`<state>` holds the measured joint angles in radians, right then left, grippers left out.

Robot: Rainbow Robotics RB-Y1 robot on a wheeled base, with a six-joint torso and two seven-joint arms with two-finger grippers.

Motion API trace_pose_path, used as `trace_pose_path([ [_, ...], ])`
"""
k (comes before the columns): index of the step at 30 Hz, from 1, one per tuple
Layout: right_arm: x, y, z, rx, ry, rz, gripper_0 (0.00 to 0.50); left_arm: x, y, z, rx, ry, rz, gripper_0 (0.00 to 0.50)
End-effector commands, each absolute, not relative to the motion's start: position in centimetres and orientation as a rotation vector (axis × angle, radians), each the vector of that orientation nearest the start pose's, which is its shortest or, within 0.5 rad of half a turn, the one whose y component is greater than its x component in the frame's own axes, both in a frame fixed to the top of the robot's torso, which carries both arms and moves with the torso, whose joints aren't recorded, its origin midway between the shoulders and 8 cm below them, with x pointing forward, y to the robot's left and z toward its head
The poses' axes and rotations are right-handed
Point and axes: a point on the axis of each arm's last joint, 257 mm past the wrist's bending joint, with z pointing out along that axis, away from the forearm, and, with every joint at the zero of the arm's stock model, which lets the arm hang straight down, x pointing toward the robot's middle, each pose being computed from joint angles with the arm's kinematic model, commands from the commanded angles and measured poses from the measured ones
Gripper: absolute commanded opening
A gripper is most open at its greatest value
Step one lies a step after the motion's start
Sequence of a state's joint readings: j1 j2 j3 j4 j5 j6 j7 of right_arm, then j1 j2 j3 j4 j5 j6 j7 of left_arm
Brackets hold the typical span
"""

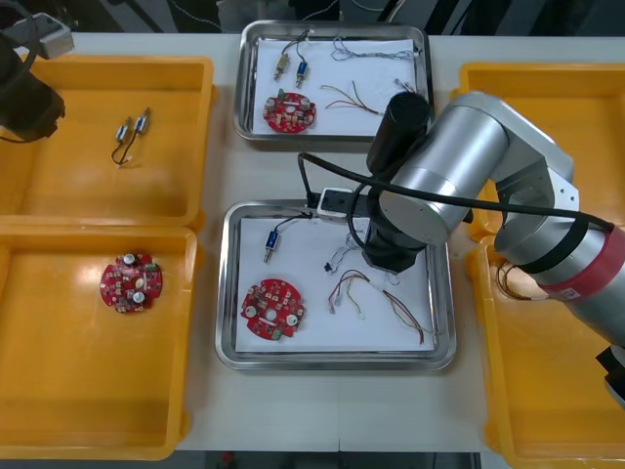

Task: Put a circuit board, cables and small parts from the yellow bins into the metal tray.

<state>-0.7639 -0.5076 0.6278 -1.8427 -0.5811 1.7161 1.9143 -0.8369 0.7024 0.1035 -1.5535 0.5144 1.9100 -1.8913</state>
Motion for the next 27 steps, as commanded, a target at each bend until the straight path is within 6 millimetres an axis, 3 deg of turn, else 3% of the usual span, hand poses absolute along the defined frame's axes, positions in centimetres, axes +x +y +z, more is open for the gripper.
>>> trace_pose_path([
  [1,45.8,-11.1,-17.8,-1.602,2.138,-0.38,0.5,53.4,34.0,-5.8,0.386,2.515,0.248,0.0],
  [5,44.8,-12.5,-16.0,-1.586,2.166,-0.409,0.5,53.7,31.9,-5.6,0.388,2.483,0.226,0.0],
  [10,44.8,-12.1,-12.9,-1.502,2.099,-0.363,0.5,53.8,27.9,-5.8,0.369,2.458,0.179,0.0],
  [15,44.3,-13.2,-10.9,-1.405,2.068,-0.336,0.5,53.5,24.0,-6.5,0.378,2.45,0.15,0.0],
  [20,43.6,-15.9,-9.9,-1.306,2.075,-0.34,0.5,52.9,20.1,-7.4,0.384,2.448,0.113,0.0],
  [27,42.4,-21.0,-9.0,-0.992,2.208,-0.235,0.5,51.6,14.6,-9.5,0.372,2.47,0.073,0.0],
])
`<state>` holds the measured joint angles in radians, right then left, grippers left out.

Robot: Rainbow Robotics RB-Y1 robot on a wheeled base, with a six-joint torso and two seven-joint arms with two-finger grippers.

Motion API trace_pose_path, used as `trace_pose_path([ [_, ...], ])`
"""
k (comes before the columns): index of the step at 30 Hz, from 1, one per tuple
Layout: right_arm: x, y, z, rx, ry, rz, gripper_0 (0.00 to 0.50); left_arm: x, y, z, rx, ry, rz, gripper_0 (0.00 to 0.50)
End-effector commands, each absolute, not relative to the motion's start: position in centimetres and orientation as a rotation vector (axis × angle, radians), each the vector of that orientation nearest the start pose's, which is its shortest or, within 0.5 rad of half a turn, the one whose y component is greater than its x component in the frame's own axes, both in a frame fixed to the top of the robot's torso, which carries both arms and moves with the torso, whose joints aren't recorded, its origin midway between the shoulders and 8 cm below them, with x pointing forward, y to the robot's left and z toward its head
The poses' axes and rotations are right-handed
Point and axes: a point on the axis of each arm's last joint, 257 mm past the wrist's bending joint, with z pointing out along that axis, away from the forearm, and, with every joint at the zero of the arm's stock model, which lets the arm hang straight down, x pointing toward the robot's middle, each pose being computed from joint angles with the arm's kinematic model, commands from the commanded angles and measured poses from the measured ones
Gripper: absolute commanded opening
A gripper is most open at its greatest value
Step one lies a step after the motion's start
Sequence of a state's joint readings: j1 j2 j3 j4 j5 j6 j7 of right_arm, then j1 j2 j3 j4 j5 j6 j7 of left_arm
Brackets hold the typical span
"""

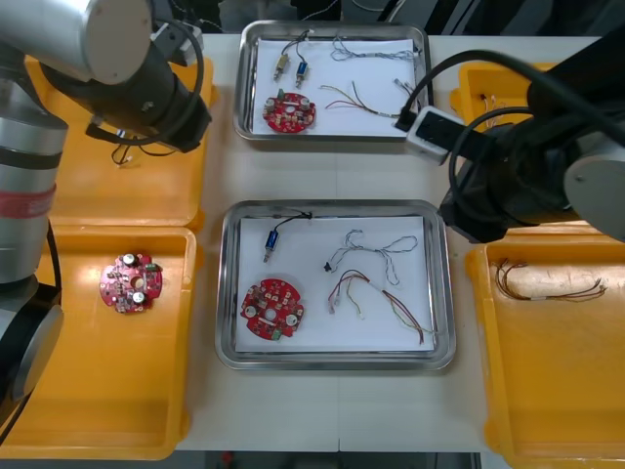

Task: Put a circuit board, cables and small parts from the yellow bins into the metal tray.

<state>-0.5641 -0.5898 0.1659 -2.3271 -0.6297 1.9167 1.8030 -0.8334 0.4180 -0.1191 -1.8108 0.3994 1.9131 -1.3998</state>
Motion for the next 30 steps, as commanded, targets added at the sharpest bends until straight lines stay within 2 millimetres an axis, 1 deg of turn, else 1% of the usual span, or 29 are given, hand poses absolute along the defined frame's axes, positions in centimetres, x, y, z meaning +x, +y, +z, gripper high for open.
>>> trace_pose_path([
  [1,42.2,-21.9,-9.0,-0.943,2.233,-0.217,0.5,51.4,13.7,-9.8,0.374,2.473,0.066,0.0],
  [3,41.9,-23.3,-8.7,-0.866,2.266,-0.186,0.5,50.9,12.4,-10.4,0.371,2.483,0.055,0.0],
  [4,41.6,-24.5,-8.7,-0.807,2.292,-0.169,0.5,50.7,11.7,-10.8,0.363,2.49,0.044,0.0],
  [6,41.3,-26.0,-8.5,-0.719,2.319,-0.139,0.5,50.2,10.6,-11.4,0.353,2.502,0.03,0.0],
  [8,40.7,-28.0,-8.3,-0.606,2.351,-0.108,0.5,49.5,9.3,-12.3,0.344,2.519,0.024,0.0],
  [9,40.6,-28.6,-8.4,-0.579,2.36,-0.107,0.5,49.3,9.0,-12.5,0.338,2.524,0.024,0.0],
  [11,40.1,-30.8,-8.3,-0.473,2.387,-0.105,0.5,48.5,7.9,-13.6,0.324,2.545,0.02,0.0],
  [12,40.0,-31.3,-8.3,-0.449,2.392,-0.107,0.5,48.3,7.6,-13.8,0.322,2.55,0.018,0.0],
  [15,39.2,-34.1,-8.3,-0.306,2.419,-0.116,0.5,47.0,6.4,-15.9,0.279,2.602,0.015,0.0],
  [19,38.5,-36.6,-8.5,-0.191,2.439,-0.125,0.5,46.5,5.6,-17.7,0.247,2.628,0.028,0.0],
  [23,37.8,-39.6,-8.9,-0.08,2.461,-0.127,0.5,46.8,4.4,-19.6,0.213,2.627,0.014,0.0],
  [26,37.5,-41.2,-9.3,-0.016,2.479,-0.122,0.5,47.0,3.4,-20.6,0.204,2.615,-0.002,0.0],
  [30,37.5,-42.2,-10.1,0.019,2.508,-0.115,0.5,46.9,2.8,-22.0,0.212,2.61,-0.036,0.0],
])
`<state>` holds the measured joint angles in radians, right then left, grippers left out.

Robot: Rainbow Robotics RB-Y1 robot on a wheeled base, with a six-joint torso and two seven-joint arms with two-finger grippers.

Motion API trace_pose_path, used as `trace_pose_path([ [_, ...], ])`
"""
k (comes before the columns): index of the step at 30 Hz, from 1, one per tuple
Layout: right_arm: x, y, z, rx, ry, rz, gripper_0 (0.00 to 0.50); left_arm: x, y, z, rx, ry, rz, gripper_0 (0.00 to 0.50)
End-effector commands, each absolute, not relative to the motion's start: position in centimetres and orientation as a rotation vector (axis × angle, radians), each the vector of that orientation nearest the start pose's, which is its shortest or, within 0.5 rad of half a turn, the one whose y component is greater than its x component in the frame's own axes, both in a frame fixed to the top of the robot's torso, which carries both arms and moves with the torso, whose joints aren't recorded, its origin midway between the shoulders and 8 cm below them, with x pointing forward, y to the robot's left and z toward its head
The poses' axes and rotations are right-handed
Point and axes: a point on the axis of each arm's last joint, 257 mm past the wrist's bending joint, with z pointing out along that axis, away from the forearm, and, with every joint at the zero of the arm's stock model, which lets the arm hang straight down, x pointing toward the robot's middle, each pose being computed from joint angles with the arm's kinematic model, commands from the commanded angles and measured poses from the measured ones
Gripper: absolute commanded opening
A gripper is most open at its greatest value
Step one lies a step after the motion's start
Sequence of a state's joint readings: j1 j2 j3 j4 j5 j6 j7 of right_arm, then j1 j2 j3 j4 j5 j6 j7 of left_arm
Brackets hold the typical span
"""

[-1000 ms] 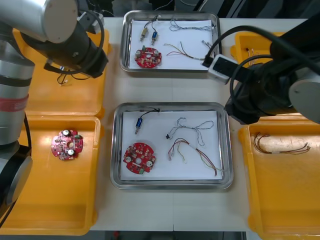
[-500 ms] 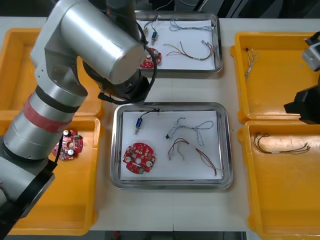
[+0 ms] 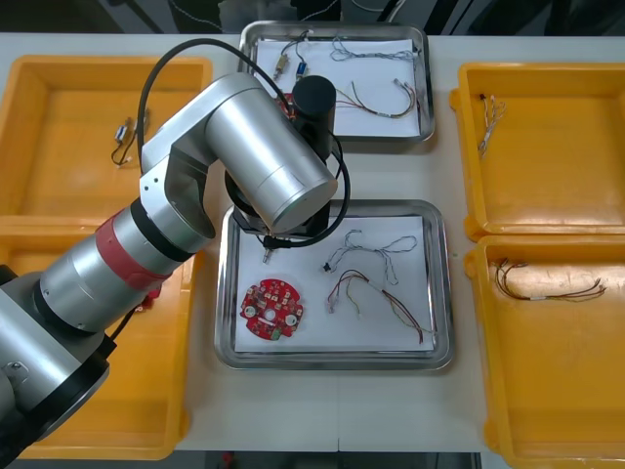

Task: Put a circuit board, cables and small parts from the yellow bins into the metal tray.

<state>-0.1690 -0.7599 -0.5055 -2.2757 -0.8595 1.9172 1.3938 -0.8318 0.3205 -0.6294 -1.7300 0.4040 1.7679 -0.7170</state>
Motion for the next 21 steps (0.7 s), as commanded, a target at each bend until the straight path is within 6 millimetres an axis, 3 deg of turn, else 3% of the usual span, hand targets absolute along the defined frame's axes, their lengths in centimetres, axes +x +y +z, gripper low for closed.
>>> trace_pose_path([
  [1,37.5,-42.4,-10.1,0.022,2.511,-0.117,0.5,47.0,2.7,-22.2,0.213,2.606,-0.043,0.0],
  [9,37.2,-42.1,-11.9,-0.006,2.582,-0.039,0.5,46.8,3.0,-24.7,0.223,2.602,-0.013,0.0],
  [21,37.1,-41.8,-12.5,-0.025,2.598,-0.037,0.5,47.6,3.7,-26.5,0.191,2.626,0.002,0.0],
])
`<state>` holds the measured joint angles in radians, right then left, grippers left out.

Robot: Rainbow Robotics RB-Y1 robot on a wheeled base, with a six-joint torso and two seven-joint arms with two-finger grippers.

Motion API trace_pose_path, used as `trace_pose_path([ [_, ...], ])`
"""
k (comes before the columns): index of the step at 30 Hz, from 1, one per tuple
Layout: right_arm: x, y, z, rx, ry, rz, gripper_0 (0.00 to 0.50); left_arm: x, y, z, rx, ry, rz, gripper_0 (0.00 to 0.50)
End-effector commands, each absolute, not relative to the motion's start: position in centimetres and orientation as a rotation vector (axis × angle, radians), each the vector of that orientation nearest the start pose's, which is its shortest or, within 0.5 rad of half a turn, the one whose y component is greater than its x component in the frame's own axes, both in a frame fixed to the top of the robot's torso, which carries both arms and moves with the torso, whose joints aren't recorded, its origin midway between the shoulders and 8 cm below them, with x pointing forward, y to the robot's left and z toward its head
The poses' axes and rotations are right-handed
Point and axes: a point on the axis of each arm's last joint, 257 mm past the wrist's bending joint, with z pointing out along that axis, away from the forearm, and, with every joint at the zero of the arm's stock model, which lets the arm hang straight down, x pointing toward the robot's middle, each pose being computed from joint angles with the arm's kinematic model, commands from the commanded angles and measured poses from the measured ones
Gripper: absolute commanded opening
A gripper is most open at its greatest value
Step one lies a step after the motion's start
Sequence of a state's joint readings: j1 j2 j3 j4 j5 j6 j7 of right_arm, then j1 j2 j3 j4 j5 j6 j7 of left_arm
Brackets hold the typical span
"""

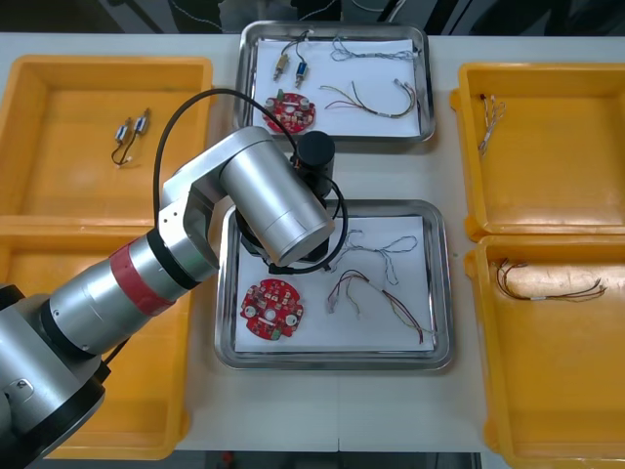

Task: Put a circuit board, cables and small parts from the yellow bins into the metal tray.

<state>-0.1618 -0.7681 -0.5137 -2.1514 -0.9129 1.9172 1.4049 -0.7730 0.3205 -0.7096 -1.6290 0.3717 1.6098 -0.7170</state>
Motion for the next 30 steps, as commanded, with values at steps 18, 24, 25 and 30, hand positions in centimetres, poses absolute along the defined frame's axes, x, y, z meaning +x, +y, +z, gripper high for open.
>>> trace_pose_path([
  [18,36.0,-41.8,-14.0,-0.014,2.638,-0.033,0.5,47.4,2.9,-26.8,0.16,2.625,-0.035,0.5],
  [24,36.0,-41.7,-13.8,-0.022,2.633,-0.037,0.5,47.5,2.8,-26.7,0.142,2.62,-0.046,0.5],
  [25,36.0,-41.6,-13.8,-0.021,2.632,-0.037,0.5,47.5,2.7,-26.6,0.14,2.617,-0.048,0.5],
  [30,36.0,-41.6,-13.8,-0.022,2.632,-0.038,0.5,47.5,2.7,-25.8,0.138,2.604,-0.058,0.5],
])
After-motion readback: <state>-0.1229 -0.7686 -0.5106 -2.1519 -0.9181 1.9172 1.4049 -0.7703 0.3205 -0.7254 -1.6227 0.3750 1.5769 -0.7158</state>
